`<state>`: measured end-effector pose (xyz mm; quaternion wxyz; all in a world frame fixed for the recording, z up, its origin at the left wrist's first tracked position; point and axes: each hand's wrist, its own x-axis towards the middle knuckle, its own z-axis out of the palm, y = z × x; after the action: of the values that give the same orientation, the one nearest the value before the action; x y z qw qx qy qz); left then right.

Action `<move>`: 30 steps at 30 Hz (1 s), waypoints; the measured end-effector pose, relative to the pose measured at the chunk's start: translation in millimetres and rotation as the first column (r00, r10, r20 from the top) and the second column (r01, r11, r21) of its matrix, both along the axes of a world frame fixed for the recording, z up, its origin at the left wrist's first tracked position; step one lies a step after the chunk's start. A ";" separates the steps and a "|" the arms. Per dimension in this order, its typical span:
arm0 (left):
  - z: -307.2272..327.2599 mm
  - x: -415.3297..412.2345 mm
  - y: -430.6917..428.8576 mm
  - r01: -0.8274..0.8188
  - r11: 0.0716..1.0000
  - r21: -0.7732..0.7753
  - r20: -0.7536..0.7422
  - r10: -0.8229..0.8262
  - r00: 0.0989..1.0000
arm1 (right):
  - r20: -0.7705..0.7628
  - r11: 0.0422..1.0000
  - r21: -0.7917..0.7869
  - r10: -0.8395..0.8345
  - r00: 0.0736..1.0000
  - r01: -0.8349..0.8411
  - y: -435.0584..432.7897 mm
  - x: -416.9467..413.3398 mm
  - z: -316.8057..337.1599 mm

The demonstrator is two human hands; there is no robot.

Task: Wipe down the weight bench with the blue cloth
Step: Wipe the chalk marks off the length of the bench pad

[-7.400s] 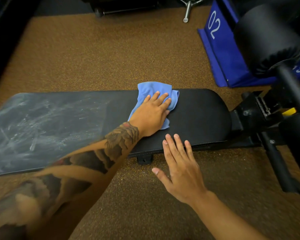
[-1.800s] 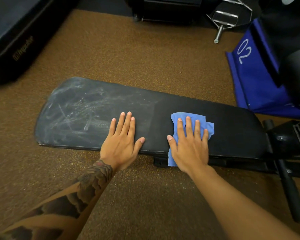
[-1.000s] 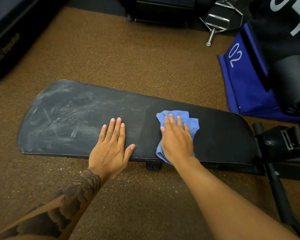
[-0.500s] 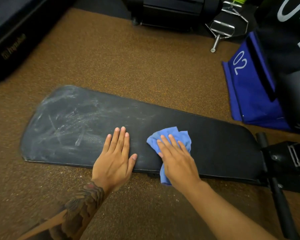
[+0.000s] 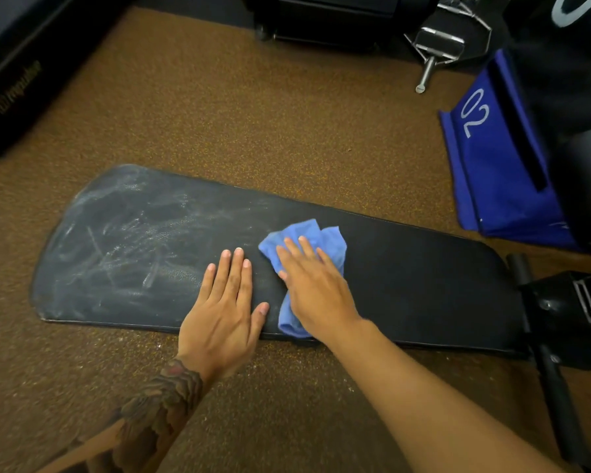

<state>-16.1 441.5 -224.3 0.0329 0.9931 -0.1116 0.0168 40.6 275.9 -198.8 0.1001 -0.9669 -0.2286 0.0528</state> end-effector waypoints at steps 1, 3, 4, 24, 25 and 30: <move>-0.1 0.3 0.0 0.001 1.000 -0.001 -0.002 -0.001 1.000 | 0.003 1.000 -0.017 0.004 1.000 -0.004 -13.0 -10.1 0.5; -0.1 0.6 0.2 0.003 1.000 -0.010 -0.005 -0.003 1.000 | -0.014 0.996 -0.060 -0.060 0.998 0.059 -37.0 -14.7 1.6; 0.1 0.5 0.4 0.003 1.000 -0.010 -0.005 -0.003 1.000 | -0.026 0.993 -0.067 -0.101 0.995 0.099 -43.9 -10.4 2.4; 0.0 -0.2 0.1 0.006 1.000 0.008 -0.008 -0.006 1.000 | -0.047 0.972 -0.100 -0.218 0.975 0.213 -35.1 -22.7 6.3; -0.1 -0.4 0.3 0.006 1.000 0.010 -0.008 -0.006 1.000 | -0.071 0.968 -0.124 -0.229 0.971 0.220 -39.0 -23.3 8.0; 0.6 -0.8 -0.3 -0.001 1.000 0.012 -0.009 0.001 1.000 | -0.026 0.925 -0.140 -0.361 0.932 0.354 -16.4 32.2 10.3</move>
<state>-17.0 441.2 -223.7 0.0276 0.9933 -0.1112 0.0116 72.8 259.6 -188.5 0.0491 -0.9952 -0.0420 0.0736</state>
